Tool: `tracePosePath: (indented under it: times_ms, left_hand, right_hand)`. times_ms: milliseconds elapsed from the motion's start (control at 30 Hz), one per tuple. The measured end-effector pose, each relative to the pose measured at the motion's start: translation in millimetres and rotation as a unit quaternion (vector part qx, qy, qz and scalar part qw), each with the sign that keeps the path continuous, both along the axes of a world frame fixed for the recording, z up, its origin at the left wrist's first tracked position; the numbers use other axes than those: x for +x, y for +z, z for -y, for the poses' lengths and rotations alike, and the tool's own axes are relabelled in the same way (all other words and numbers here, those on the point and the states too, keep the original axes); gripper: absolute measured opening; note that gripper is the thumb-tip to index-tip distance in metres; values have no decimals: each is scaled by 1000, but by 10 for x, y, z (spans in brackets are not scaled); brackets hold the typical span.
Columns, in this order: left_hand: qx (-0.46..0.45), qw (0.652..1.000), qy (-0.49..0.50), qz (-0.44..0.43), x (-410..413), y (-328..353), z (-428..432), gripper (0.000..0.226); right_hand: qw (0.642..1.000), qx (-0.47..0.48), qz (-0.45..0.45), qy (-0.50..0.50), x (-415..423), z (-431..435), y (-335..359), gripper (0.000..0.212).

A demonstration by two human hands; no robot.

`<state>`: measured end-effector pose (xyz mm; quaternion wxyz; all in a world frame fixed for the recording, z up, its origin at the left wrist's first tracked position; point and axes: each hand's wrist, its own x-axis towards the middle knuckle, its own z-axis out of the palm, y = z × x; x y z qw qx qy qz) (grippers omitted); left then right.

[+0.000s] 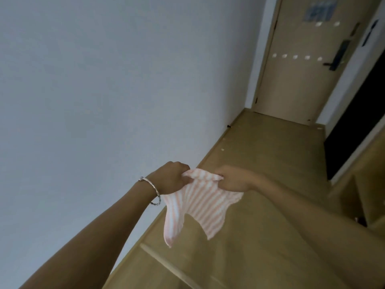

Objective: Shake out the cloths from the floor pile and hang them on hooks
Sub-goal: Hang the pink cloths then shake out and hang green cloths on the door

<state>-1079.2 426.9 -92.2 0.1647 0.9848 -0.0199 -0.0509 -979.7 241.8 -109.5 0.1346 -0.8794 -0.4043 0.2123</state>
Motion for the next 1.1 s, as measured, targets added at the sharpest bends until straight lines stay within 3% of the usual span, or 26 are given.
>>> tracePosePath:
  times_ms: [67, 233, 367, 533, 767, 967, 1100]
  left_hand:
    - [-20, 999, -33, 0, 329, -52, 68, 21]
    - [-76, 992, -100, 17, 1274, -87, 76, 24]
    - [-79, 986, -139, 54, 1984, 9, 106, 40]
    - [-65, 974, -187, 111, 2674, -27, 444, 39]
    - [-62, 950, -283, 120, 3519, -86, 1409, 33]
    - [-83, 933, -332, 108, 4181, -182, 2572, 29]
    - [-98, 923, -362, 86, 4592, -120, 3470, 26]
  right_hand:
    - [999, 9, -11, -40, 229, 116, 35, 32]
    - [991, 36, -13, -131, 916, 323, 163, 18]
    - [980, 16, 22, -195, 1456, 415, 164, 28]
    - [951, 50, 60, -300, 1799, 717, 141, 38]
    - [916, 62, 13, -395, 2094, 1736, 97, 40]
    - [889, 96, -17, -448, 2431, 2748, 58, 18]
    - [879, 89, 24, -469, 2742, 3578, 163, 28]
